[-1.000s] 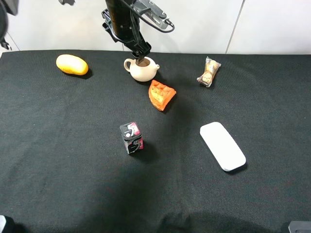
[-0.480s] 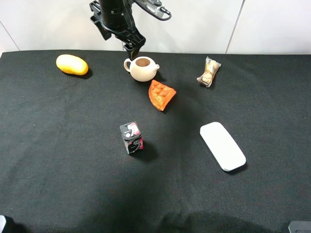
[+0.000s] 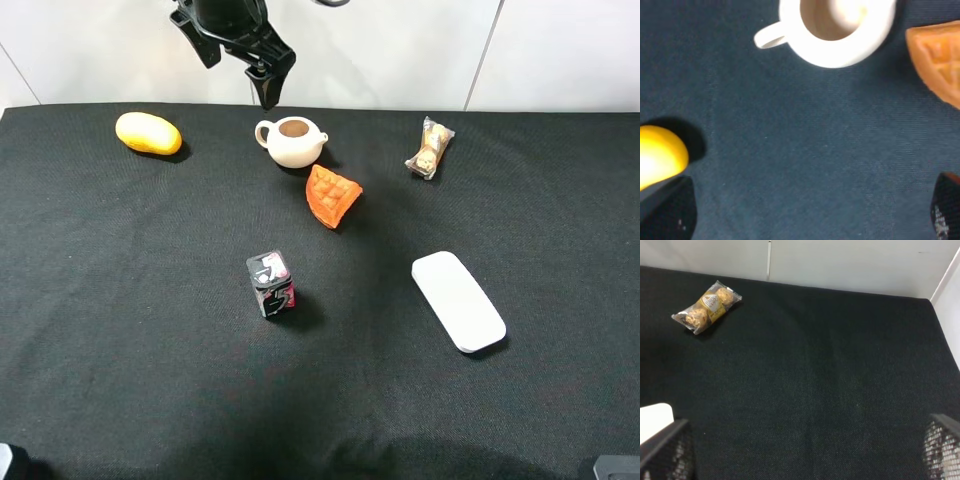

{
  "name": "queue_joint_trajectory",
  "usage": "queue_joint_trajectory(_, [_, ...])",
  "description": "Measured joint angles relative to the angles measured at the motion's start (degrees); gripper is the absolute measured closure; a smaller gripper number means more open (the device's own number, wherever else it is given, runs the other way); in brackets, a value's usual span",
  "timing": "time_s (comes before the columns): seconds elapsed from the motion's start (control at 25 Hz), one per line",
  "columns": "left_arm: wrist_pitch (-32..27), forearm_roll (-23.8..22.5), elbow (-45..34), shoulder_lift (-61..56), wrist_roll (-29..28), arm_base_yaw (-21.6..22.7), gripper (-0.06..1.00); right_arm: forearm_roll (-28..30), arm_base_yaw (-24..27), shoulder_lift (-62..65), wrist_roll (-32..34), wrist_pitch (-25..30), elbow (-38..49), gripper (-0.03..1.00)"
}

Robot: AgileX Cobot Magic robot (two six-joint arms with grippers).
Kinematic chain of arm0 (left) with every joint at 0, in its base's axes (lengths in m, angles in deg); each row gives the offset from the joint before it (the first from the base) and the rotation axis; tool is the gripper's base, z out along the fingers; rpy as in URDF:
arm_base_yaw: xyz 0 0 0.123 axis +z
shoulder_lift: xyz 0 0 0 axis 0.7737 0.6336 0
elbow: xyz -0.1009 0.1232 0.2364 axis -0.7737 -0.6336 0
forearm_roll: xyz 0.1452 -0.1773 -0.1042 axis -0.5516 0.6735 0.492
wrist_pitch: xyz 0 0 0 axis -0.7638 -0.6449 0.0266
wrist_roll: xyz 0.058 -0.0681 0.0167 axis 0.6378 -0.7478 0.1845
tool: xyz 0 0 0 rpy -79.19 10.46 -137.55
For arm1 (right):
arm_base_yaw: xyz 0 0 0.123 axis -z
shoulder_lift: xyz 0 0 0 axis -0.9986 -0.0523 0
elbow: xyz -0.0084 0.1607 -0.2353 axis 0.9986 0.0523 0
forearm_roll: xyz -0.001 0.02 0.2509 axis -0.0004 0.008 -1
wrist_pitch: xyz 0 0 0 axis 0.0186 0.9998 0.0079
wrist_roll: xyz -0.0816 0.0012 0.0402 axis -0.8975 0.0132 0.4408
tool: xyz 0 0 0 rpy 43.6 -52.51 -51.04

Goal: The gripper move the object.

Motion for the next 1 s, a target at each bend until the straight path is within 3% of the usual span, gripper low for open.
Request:
queue_joint_trajectory(0.48, [-0.09, 2.83, -0.96, -7.62, 0.65, -2.32, -0.05, 0.00, 0.00, 0.00, 0.00, 0.00, 0.00, 0.27])
queue_joint_trajectory(1.0, [-0.09, 2.57, -15.53, -21.20, 0.65, -3.14, -0.05, 0.00, 0.00, 0.00, 0.00, 0.00, 0.00, 0.27])
